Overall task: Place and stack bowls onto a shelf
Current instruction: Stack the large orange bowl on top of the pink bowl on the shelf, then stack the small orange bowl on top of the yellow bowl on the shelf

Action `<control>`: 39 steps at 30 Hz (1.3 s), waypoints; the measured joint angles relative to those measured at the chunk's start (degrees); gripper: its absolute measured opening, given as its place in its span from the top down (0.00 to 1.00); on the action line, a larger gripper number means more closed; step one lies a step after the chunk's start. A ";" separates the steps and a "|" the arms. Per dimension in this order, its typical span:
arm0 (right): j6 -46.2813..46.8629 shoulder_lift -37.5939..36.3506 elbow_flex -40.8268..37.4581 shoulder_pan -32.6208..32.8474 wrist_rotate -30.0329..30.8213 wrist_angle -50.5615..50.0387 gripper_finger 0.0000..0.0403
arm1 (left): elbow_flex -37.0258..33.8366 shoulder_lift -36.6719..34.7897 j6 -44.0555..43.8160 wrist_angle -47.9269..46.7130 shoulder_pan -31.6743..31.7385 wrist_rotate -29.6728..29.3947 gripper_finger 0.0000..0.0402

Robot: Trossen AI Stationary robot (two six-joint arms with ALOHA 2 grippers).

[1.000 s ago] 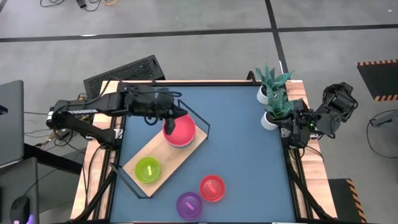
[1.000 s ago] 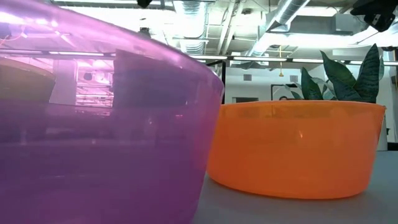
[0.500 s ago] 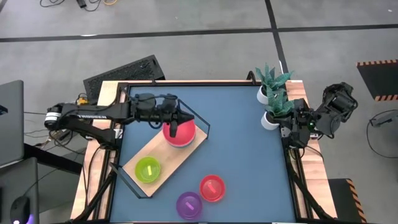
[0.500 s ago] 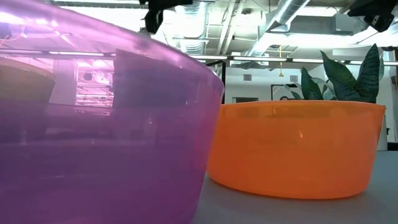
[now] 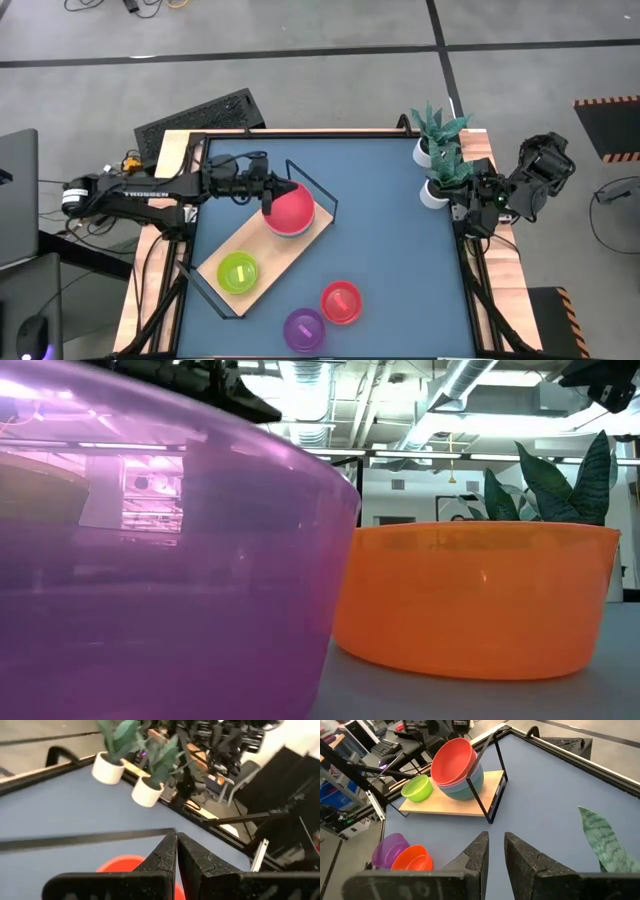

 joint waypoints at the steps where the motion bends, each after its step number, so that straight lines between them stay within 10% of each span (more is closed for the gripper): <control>1: 0.04 0.00 0.00 0.00 0.00 0.01 0.78 | -1.17 0.00 -0.70 1.28 0.32 0.07 1.00; 11: 2.43 0.00 0.00 0.00 -0.04 -0.01 0.78 | -6.69 0.04 -6.40 4.01 0.80 -0.53 1.00; 24: 2.38 0.00 0.00 0.00 -0.04 -0.59 0.78 | 3.55 0.10 -8.06 7.46 -4.18 7.81 0.98; 39: 2.23 0.00 0.00 0.00 -0.09 -2.73 0.78 | 19.91 9.59 1.11 -1.11 -24.64 -8.26 0.83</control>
